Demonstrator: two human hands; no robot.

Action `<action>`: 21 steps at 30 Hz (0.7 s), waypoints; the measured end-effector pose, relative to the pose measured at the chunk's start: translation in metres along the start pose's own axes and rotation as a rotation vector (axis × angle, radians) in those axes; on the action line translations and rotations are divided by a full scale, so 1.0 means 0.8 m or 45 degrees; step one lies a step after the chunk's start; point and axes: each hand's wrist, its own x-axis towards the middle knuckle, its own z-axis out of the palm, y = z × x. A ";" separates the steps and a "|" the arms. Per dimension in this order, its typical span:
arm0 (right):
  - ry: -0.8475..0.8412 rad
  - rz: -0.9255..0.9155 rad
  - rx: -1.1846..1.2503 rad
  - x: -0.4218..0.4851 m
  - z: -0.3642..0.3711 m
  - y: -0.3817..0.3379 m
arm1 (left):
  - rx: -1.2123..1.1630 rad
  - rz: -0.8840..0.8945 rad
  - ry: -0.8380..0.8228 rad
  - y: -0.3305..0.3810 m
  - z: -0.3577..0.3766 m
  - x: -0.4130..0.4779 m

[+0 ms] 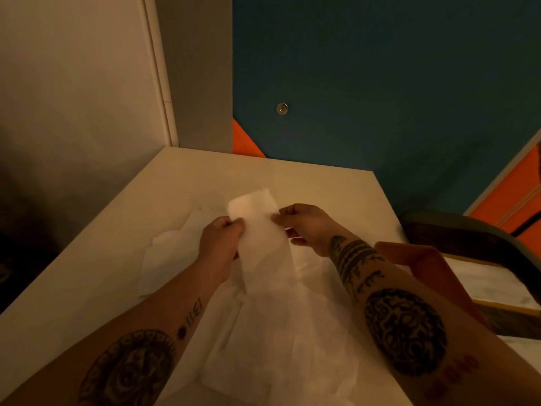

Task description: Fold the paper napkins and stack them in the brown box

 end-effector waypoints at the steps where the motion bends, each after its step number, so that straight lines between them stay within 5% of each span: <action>1: 0.105 -0.034 -0.088 0.010 -0.002 0.007 | 0.021 0.010 0.043 -0.003 -0.010 0.006; 4: 0.312 -0.175 -0.680 0.040 -0.010 0.030 | 0.143 0.063 0.144 -0.011 -0.038 0.018; 9: -0.009 -0.172 -1.357 0.064 0.009 0.061 | 0.406 0.206 0.242 -0.017 -0.063 0.023; 17: 0.152 -0.160 -1.599 0.057 0.023 0.057 | 0.424 0.232 0.251 -0.015 -0.071 0.021; 21: 0.221 -0.100 -1.415 0.049 0.008 0.046 | 0.372 0.245 0.187 -0.011 -0.065 0.012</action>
